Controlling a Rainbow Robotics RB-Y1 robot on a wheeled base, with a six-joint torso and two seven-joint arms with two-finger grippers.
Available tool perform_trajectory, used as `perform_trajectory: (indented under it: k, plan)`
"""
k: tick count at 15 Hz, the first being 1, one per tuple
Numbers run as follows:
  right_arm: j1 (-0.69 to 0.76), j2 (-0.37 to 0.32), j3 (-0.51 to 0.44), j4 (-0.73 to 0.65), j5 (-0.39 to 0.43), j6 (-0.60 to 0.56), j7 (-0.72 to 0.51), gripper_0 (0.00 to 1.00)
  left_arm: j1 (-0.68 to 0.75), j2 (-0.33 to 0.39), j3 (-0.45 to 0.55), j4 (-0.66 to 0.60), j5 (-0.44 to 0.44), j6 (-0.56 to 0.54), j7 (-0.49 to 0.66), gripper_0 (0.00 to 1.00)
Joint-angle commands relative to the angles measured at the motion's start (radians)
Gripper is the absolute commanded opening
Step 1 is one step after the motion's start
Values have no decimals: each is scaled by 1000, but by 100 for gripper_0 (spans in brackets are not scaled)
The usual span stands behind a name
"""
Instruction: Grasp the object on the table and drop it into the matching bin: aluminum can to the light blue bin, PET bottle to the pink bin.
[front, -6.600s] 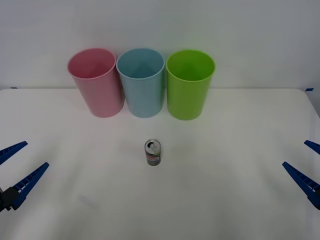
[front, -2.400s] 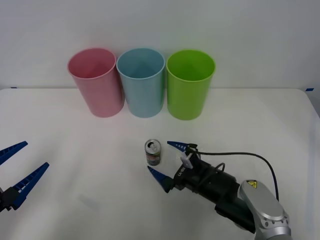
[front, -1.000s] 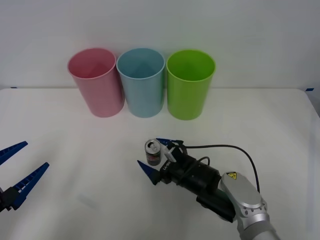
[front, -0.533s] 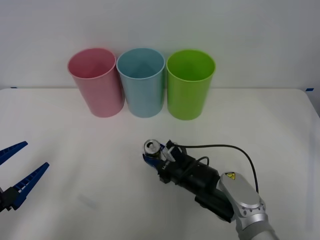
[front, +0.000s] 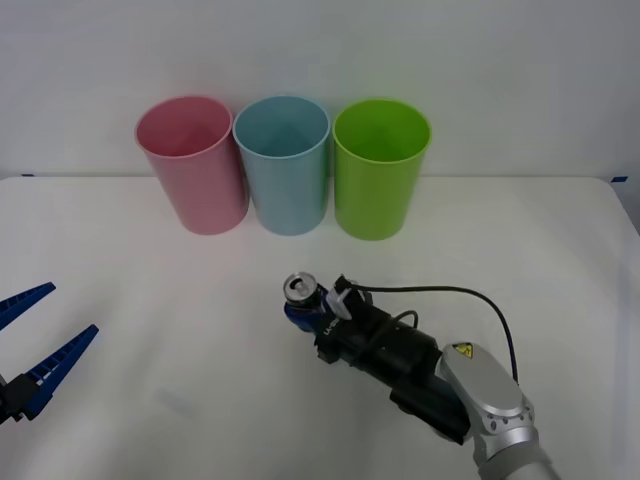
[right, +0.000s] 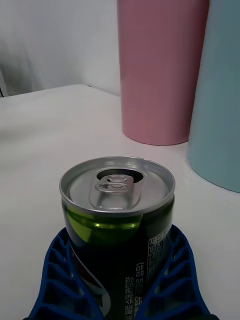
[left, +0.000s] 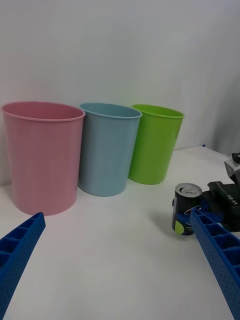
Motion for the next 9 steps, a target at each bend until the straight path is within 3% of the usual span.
perform_trajectory:
  k: [1, 5, 9]
  plan:
    - [34, -27, 9, -71, -27, 1, -18, 0, 0, 0, 0, 0, 0, 0, 0, 100]
    - [116, -98, 52, -248, -54, 42, -157, 0, 0, 0, 0, 0, 0, 0, 0, 100]
    - [185, -213, 142, -484, -83, 177, -311, 0, 0, 0, 0, 0, 0, 0, 0, 100]
